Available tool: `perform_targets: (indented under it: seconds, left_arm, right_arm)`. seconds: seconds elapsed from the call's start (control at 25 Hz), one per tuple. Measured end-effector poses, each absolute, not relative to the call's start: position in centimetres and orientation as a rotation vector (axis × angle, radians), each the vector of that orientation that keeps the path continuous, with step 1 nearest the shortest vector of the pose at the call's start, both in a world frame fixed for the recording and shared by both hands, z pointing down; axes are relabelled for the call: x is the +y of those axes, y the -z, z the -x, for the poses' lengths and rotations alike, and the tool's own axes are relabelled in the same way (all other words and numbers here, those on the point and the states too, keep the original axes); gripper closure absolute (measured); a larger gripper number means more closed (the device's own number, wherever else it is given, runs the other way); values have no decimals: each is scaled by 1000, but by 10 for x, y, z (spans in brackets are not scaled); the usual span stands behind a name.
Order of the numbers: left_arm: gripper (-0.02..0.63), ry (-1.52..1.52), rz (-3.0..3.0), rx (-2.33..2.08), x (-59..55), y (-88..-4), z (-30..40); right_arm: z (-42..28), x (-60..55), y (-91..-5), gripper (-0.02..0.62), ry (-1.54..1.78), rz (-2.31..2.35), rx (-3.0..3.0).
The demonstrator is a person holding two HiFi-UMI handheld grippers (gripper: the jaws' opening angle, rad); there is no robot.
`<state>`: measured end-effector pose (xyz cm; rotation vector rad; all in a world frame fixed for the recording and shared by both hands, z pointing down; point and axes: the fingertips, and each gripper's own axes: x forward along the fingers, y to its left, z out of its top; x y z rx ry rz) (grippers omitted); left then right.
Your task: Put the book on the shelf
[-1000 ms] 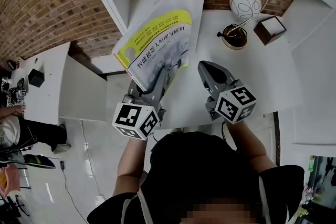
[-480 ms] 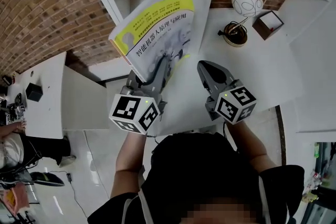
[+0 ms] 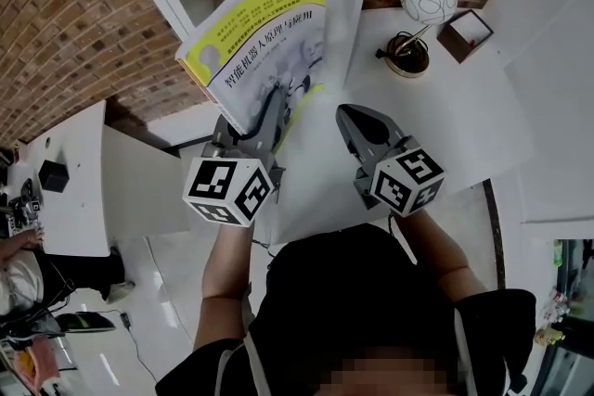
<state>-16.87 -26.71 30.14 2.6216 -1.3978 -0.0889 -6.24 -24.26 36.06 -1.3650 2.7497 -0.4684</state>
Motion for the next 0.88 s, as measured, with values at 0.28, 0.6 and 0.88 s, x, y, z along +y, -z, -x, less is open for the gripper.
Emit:
perform_targets:
  seconds: [0.28, 0.6, 0.88]
  left_arm:
    - [540, 130, -2588, -1432, -272, -296, 163]
    - [540, 124, -2557, -1477, -276, -288, 160]
    - [540, 151, -2536, -1498, -277, -285, 157]
  right_arm:
    - [53, -249, -356, 598, 433, 1313, 2785]
    - [50, -254, -356, 600, 443, 1255, 2805]
    - [43, -253, -358, 598, 438, 1257, 2800]
